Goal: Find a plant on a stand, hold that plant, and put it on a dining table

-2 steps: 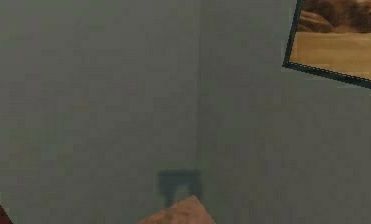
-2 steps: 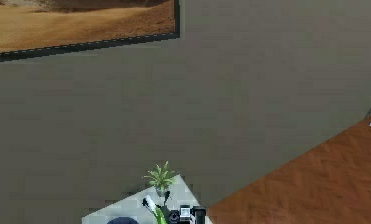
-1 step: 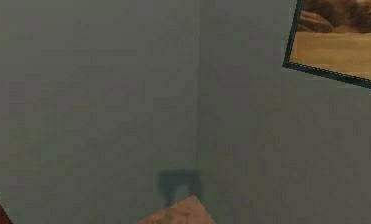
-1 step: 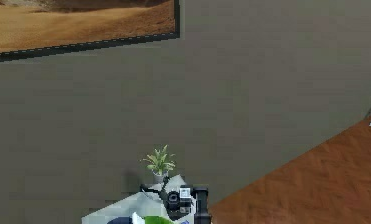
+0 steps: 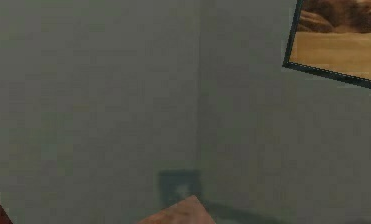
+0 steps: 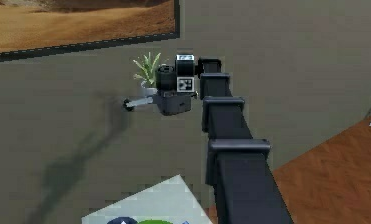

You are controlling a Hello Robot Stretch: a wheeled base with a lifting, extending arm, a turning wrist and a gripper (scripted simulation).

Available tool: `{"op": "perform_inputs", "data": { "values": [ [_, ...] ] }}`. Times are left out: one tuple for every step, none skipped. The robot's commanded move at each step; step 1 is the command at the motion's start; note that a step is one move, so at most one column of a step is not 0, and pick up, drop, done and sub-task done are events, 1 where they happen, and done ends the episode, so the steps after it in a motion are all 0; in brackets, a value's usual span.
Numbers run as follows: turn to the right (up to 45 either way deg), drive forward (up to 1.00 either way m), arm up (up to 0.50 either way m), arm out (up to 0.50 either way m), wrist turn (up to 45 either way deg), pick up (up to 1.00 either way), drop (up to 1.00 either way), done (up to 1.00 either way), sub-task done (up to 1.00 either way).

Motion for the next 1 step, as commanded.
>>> {"op": "perform_inputs", "data": {
  "values": [
    [0.0, 0.00, 0.00, 0.00, -45.0, 0.00, 0.00, 0.00, 0.00]
  ]
}}
